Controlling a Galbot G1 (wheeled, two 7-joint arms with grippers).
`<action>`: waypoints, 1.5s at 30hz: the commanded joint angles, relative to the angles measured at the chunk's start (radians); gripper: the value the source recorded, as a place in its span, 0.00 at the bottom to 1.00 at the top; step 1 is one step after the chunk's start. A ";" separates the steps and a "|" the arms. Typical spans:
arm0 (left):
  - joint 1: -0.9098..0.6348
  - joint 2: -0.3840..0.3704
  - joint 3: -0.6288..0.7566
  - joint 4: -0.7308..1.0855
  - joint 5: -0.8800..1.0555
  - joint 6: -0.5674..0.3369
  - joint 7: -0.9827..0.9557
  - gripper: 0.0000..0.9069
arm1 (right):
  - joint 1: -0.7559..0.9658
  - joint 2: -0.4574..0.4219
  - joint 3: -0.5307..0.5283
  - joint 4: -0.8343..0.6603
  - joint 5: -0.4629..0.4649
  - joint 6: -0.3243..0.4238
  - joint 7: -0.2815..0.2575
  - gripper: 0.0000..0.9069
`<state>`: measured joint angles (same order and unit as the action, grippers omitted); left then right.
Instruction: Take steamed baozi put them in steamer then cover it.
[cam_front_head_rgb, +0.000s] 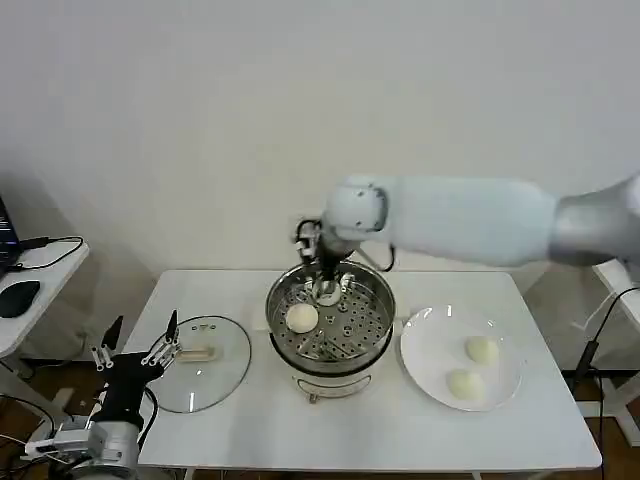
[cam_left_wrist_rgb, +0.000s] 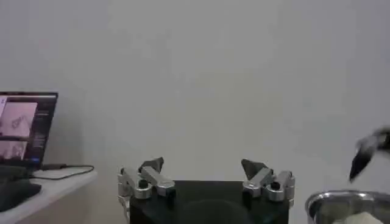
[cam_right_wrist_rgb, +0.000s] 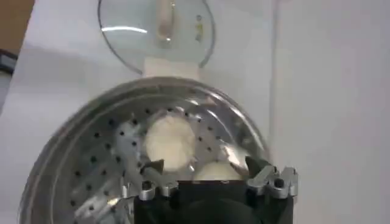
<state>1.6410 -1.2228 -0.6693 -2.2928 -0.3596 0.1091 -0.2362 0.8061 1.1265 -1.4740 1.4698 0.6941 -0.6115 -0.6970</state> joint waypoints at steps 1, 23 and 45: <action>0.010 0.019 -0.004 0.010 -0.015 -0.001 0.001 1.00 | 0.213 -0.462 -0.159 0.201 -0.625 0.326 -0.219 1.00; 0.029 -0.011 0.044 0.047 0.063 0.001 -0.004 1.00 | -0.863 -0.738 0.642 0.150 -0.934 0.532 -0.317 1.00; 0.038 -0.024 0.062 0.056 0.090 0.000 -0.003 1.00 | -0.863 -0.674 0.572 0.075 -0.786 0.380 -0.392 1.00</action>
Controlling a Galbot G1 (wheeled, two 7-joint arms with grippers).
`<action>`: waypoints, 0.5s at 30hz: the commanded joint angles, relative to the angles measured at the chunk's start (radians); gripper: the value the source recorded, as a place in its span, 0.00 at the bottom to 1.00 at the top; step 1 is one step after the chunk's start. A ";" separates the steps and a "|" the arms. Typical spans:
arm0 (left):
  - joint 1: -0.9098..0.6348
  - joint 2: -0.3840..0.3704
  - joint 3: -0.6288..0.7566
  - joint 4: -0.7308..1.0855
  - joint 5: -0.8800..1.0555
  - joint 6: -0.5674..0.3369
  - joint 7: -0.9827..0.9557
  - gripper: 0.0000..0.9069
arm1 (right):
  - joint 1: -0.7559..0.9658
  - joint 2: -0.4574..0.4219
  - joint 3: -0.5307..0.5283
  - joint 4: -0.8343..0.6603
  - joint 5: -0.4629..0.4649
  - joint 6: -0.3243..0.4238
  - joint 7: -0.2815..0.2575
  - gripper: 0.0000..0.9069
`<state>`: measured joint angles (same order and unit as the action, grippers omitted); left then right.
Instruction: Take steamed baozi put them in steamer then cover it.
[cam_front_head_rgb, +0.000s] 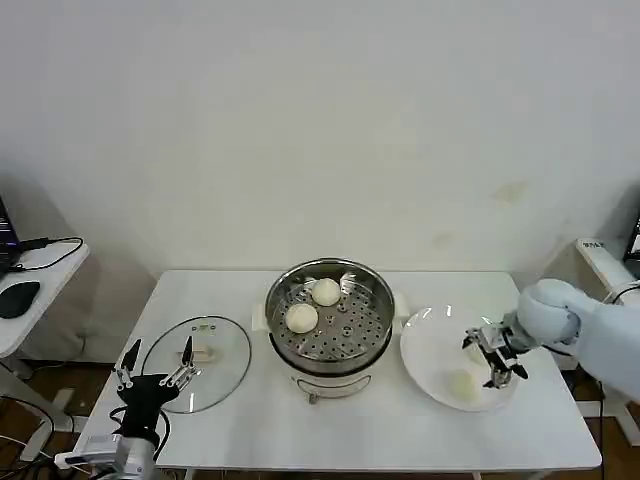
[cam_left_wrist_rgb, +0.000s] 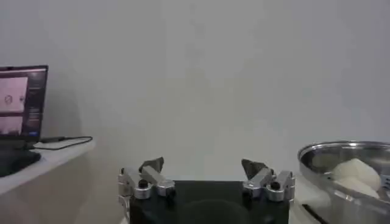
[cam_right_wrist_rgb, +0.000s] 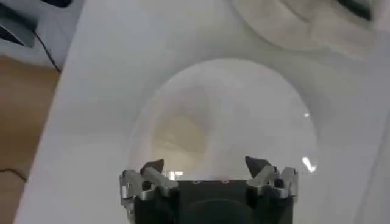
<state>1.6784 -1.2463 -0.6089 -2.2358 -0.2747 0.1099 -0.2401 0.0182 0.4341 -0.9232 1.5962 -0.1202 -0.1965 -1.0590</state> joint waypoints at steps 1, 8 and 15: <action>0.001 -0.001 0.002 -0.002 0.005 0.000 0.001 1.00 | -0.076 0.022 0.020 -0.052 0.029 -0.036 -0.029 1.00; 0.006 -0.002 -0.005 -0.002 0.004 -0.003 0.004 1.00 | -0.075 0.076 0.021 -0.131 0.021 -0.043 -0.007 1.00; 0.007 0.000 -0.015 -0.002 0.002 -0.005 0.005 1.00 | -0.072 0.113 0.019 -0.164 0.035 -0.055 -0.005 1.00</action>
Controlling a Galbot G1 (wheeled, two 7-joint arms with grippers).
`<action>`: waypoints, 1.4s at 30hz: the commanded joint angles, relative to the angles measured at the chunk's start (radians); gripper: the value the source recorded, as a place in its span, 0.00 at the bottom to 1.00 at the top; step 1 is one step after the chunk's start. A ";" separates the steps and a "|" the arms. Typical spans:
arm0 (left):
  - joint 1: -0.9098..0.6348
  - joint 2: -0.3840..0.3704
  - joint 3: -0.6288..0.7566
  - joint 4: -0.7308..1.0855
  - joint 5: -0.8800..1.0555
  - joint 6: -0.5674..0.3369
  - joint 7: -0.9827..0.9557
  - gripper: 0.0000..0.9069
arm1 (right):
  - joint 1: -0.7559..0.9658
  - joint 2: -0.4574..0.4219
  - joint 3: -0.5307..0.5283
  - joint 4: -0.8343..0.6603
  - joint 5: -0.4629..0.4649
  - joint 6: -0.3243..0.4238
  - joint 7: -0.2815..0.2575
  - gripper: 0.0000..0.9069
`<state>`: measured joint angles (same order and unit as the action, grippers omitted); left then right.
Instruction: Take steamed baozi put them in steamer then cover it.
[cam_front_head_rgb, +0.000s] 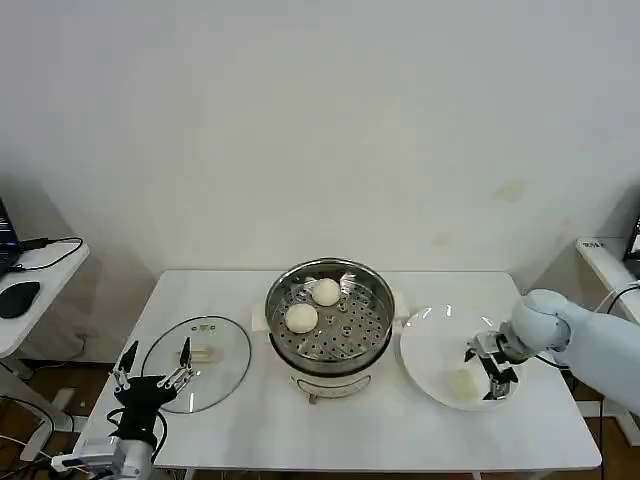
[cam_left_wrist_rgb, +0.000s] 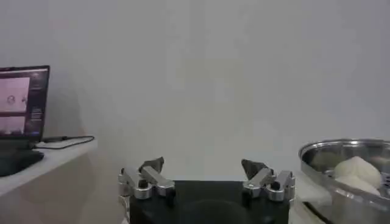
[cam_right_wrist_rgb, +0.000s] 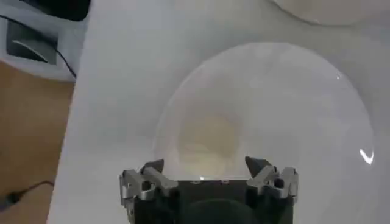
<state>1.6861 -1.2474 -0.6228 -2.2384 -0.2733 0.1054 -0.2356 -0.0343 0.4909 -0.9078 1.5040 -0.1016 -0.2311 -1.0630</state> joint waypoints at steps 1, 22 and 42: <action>-0.001 0.000 -0.001 0.000 0.000 0.000 0.001 1.00 | -0.020 0.059 0.002 -0.071 0.016 -0.023 -0.001 1.00; -0.009 -0.005 0.003 0.005 0.000 0.002 -0.003 1.00 | -0.015 0.065 0.002 -0.058 0.022 -0.051 0.007 0.62; -0.008 0.018 -0.014 0.009 -0.083 0.027 -0.012 1.00 | 0.710 0.135 -0.240 -0.023 0.255 -0.048 0.005 0.63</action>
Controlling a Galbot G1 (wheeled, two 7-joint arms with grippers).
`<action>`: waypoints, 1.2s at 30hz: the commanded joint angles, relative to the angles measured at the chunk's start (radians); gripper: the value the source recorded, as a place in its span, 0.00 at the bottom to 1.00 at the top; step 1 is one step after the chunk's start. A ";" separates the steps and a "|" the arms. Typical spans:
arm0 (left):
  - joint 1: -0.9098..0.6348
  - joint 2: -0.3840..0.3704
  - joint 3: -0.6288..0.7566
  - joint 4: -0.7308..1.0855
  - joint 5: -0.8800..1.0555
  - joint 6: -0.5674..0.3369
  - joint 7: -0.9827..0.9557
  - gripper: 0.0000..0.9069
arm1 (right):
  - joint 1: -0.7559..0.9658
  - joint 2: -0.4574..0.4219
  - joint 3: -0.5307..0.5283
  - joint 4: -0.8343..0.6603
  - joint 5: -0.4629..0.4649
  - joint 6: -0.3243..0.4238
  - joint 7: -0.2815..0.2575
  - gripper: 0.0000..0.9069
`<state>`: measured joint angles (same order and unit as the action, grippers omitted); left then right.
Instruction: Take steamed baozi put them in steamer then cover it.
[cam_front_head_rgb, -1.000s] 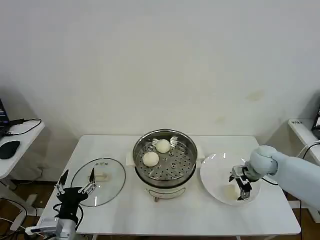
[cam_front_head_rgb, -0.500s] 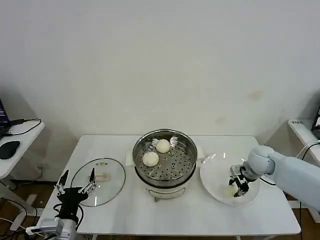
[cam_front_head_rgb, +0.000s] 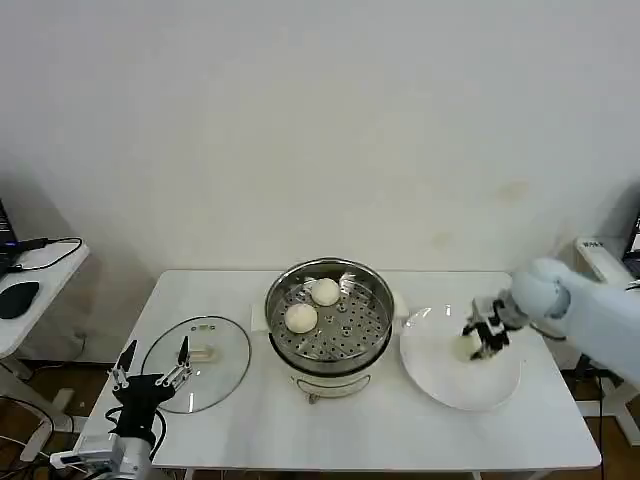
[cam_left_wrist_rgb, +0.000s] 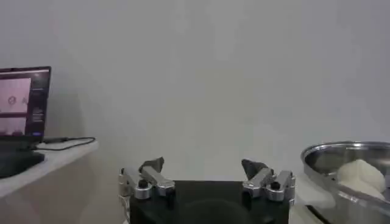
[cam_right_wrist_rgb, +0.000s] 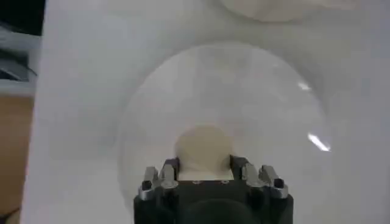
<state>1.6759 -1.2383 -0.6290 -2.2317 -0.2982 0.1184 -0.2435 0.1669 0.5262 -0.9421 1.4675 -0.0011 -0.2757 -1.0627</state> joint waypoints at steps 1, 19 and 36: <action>0.003 0.011 -0.011 0.003 -0.068 0.016 -0.004 1.00 | 0.531 0.134 -0.218 0.017 0.169 -0.006 0.006 0.63; 0.015 0.015 -0.041 -0.014 -0.109 0.032 -0.009 1.00 | 0.497 0.562 -0.339 0.054 0.165 0.080 0.117 0.62; 0.033 -0.012 -0.088 -0.019 -0.112 0.026 -0.001 1.00 | 0.433 0.571 -0.439 0.106 -0.043 0.350 0.114 0.62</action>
<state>1.7067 -1.2466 -0.7043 -2.2485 -0.4055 0.1453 -0.2457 0.6177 1.0390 -1.3205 1.5567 0.0803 -0.0720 -0.9601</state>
